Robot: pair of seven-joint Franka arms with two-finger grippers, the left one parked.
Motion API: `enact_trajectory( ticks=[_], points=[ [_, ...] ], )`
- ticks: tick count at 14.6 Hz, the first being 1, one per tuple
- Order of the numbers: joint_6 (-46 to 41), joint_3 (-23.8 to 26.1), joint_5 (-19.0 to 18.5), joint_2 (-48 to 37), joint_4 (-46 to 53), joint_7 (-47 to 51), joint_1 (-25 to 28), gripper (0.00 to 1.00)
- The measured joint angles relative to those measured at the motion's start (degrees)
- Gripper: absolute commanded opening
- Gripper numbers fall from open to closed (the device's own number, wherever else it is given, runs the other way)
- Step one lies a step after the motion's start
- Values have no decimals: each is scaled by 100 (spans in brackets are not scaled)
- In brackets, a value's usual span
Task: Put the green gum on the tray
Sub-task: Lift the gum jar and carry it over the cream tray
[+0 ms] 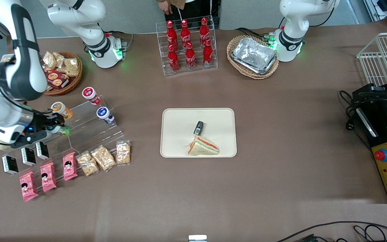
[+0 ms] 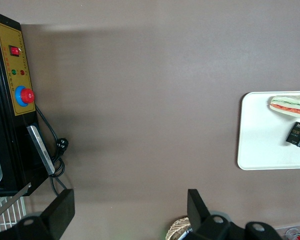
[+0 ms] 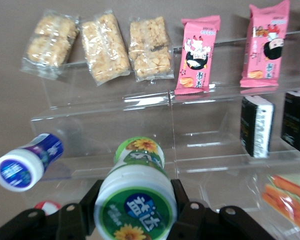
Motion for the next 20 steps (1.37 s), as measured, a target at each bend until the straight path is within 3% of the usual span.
enact_trajectory(
  ticks=[7, 11, 16, 20],
  points=[
    [-1694, 375, 20, -120, 1567, 435, 7, 44],
    [-2625, 1170, 58, -175, 2195, 1926, 23, 44],
    [-2864, 2365, 510, -336, 2262, 4320, 59, 44],
    [-2664, 3196, 598, -187, 2221, 5755, 95, 44]
  ],
)
